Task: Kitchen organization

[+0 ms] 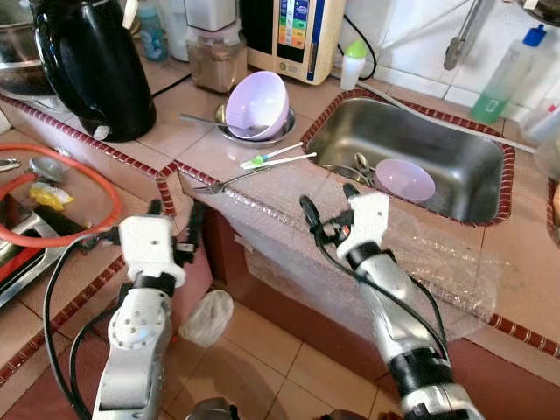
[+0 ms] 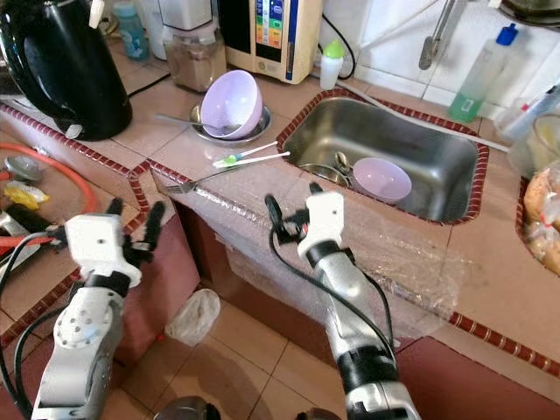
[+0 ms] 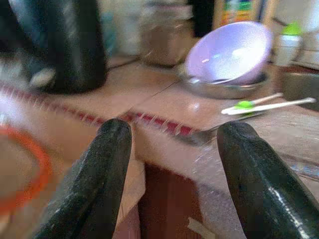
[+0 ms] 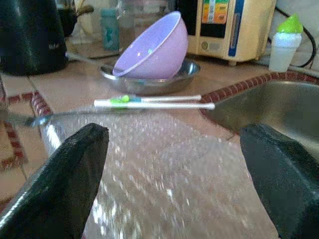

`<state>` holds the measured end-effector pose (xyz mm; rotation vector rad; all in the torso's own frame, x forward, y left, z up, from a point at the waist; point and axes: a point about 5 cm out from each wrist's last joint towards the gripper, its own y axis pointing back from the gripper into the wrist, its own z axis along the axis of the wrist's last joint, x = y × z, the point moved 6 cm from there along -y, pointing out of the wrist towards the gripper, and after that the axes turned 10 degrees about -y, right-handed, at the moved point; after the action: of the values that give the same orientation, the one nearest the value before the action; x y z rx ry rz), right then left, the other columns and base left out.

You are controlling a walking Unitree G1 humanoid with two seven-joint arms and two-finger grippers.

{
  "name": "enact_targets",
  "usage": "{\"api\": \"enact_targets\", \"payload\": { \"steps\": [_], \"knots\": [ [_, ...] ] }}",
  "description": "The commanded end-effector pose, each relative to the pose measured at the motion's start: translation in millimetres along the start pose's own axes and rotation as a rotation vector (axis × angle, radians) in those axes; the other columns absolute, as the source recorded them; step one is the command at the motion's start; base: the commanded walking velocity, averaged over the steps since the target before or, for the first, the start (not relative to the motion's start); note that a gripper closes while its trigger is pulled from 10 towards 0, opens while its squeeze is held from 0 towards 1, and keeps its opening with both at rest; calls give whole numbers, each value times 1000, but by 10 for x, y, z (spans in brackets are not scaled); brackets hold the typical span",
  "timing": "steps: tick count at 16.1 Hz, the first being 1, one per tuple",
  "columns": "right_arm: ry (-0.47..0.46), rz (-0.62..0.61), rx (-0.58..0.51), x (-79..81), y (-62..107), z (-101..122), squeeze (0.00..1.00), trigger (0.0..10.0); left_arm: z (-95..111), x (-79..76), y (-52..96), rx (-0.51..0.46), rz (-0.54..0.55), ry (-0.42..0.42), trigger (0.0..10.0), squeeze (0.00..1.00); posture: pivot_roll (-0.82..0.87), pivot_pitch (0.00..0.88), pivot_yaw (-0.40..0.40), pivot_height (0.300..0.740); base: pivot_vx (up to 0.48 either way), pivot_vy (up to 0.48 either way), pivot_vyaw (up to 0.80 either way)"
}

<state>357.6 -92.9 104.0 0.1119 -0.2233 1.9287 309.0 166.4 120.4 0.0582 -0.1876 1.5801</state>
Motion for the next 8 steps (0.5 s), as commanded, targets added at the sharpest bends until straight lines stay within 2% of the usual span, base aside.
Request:
{"api": "enact_targets", "payload": {
  "steps": [1, 2, 3, 4, 5, 7, 8],
  "knots": [
    [11, 3, 0, -31, 37, 53, 0, 10000, -71, 37, -22, 30, 22, 45, 10000, 0, 30, 34, -49, 740, 0, 0, 0],
    [12, 6, 1, -31, 53, 57, 0, 10000, -70, 39, -41, 28, 23, 51, 10000, 169, 26, 38, -49, 740, 0, 0, 0],
    [14, 9, 5, -33, 89, 67, 0, 10000, -84, 49, -98, 32, 33, 82, 10000, 918, 18, 44, -50, 740, 0, 0, 0],
    [16, 12, 8, -30, 139, 82, 0, 10000, -98, 56, -154, 39, 47, 133, 10000, 1000, -4, 63, -49, 740, 0, 0, 0],
    [19, 12, 9, -30, 158, 82, 0, 10000, -101, 42, -187, 40, 43, 155, 10000, 1000, -9, 67, -48, 740, 0, 0, 0],
    [23, 3, 29, -39, 248, 86, 0, 10000, -132, -49, -322, 55, 16, 253, 10000, 1000, -34, 85, -44, 740, 0, 0, 0],
    [23, -1, 32, -44, 282, 90, 0, 10000, -175, -69, -369, 74, 22, 308, 10000, 765, -50, 97, -39, 740, 0, 0, 0]
  ]
}}
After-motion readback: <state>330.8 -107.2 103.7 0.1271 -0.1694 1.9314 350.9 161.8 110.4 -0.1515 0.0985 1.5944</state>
